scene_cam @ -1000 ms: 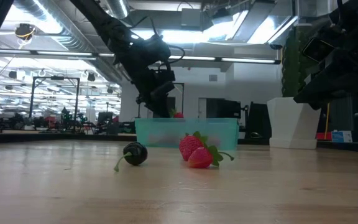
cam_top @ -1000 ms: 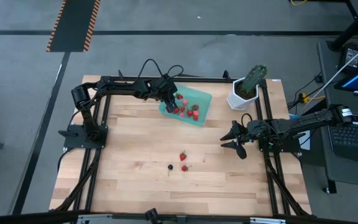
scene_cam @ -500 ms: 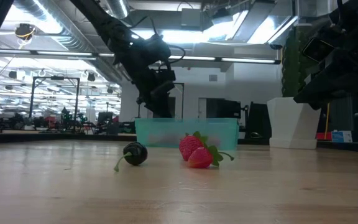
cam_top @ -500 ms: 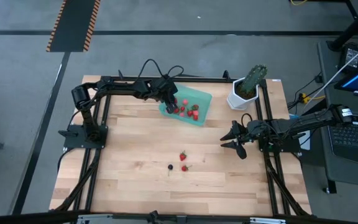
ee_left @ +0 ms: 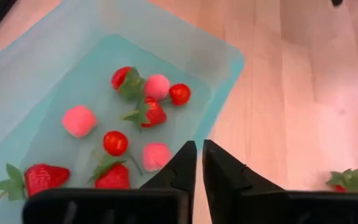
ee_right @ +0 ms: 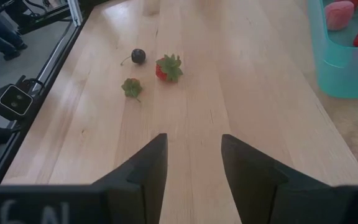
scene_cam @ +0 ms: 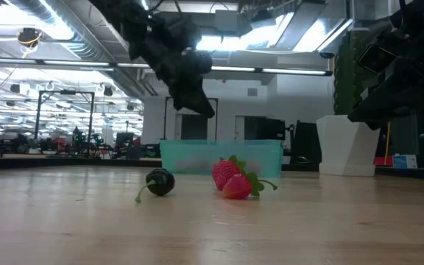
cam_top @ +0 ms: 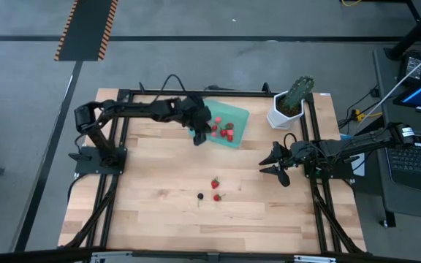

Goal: Pick and placing Produce into tupperware
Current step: Put the black cherry into the light blue bin

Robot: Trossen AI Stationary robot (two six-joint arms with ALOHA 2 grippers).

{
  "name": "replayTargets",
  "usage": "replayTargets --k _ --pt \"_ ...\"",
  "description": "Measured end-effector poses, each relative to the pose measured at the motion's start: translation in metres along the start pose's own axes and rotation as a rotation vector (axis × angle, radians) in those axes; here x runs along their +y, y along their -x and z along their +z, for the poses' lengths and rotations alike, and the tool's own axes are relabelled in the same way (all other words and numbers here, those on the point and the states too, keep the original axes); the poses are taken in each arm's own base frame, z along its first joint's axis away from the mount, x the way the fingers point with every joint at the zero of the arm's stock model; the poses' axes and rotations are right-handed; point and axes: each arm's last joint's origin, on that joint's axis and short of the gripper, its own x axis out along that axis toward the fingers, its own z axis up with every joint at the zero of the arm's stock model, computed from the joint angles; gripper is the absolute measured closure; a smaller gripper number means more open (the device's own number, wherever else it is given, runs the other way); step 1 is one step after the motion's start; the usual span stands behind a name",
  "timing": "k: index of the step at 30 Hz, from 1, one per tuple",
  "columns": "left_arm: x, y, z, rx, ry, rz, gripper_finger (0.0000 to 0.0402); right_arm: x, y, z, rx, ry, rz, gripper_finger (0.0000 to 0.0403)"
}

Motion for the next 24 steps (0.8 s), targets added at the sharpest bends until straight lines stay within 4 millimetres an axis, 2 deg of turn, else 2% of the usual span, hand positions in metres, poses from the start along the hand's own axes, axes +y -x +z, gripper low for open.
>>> replayTargets --k 7,12,20,24 --pt "-0.060 0.002 -0.005 0.005 -0.155 0.056 0.0400 0.000 0.000 0.000 -0.002 0.000 0.001 0.0249" --pt "-0.097 0.020 -0.019 -0.042 -0.227 0.069 0.0391 0.000 0.000 0.000 -0.002 -0.001 0.001 0.0249" --pt "-0.134 0.056 -0.064 -0.300 -0.201 0.028 0.0383 0.001 0.000 0.002 -0.022 -0.003 0.009 0.0249" --pt "-0.146 0.067 -0.089 -0.369 -0.187 -0.031 0.0390 0.001 0.000 0.004 -0.039 -0.002 0.015 0.0249"
